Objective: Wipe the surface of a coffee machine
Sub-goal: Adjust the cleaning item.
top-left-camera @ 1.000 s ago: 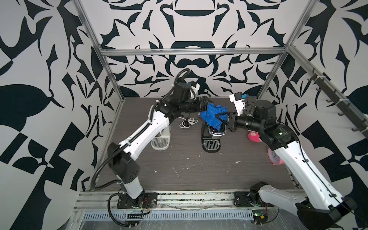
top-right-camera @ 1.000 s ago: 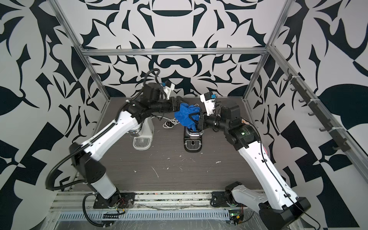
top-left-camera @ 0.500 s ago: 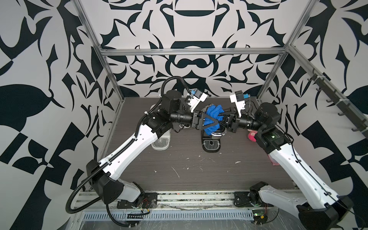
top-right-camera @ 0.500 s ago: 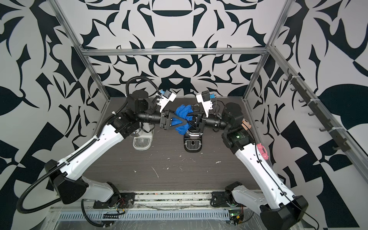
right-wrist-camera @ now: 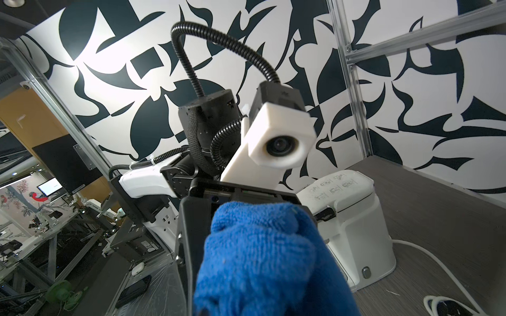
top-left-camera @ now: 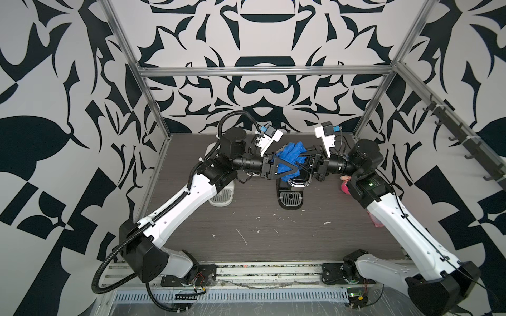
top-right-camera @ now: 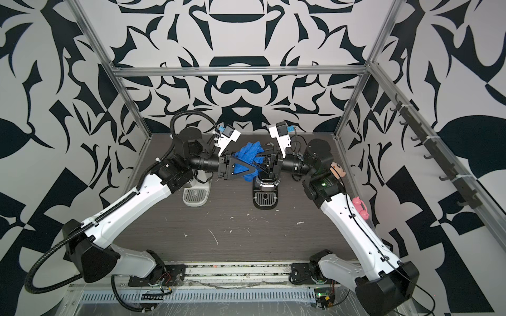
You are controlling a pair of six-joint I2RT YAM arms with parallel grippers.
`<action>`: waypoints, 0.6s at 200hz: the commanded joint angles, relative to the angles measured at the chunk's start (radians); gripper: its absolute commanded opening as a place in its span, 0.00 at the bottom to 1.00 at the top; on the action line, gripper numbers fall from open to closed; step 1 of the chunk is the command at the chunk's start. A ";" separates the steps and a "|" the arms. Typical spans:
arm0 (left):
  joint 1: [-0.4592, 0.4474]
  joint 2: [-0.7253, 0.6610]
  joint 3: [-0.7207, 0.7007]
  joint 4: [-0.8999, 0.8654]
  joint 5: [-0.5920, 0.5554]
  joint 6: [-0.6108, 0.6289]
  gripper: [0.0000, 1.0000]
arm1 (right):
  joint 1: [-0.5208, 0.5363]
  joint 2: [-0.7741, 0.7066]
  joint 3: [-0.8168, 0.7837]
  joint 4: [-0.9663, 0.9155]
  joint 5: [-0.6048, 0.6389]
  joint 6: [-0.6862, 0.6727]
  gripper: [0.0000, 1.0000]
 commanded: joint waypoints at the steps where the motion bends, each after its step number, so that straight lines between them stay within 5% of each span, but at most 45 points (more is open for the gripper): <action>1: 0.032 -0.050 -0.047 0.163 -0.034 -0.084 0.67 | 0.002 -0.002 0.044 0.056 -0.040 0.035 0.00; 33: 0.033 -0.053 -0.067 0.235 -0.025 -0.144 0.65 | 0.002 0.006 0.031 0.076 -0.032 0.059 0.00; 50: 0.033 -0.055 -0.075 0.282 -0.022 -0.175 0.55 | 0.002 0.005 0.024 0.084 -0.021 0.069 0.00; 69: 0.033 -0.045 -0.077 0.309 -0.032 -0.210 0.36 | 0.002 0.003 0.009 0.119 -0.010 0.094 0.00; 90: 0.033 -0.032 -0.092 0.373 -0.033 -0.262 0.00 | 0.002 -0.001 -0.003 0.157 0.011 0.125 0.00; 106: 0.034 -0.037 -0.118 0.406 -0.071 -0.283 0.00 | 0.001 -0.017 0.017 0.048 0.093 0.067 0.00; 120: 0.040 -0.052 -0.135 0.386 -0.121 -0.269 0.00 | 0.000 -0.033 0.066 -0.169 0.227 -0.027 0.17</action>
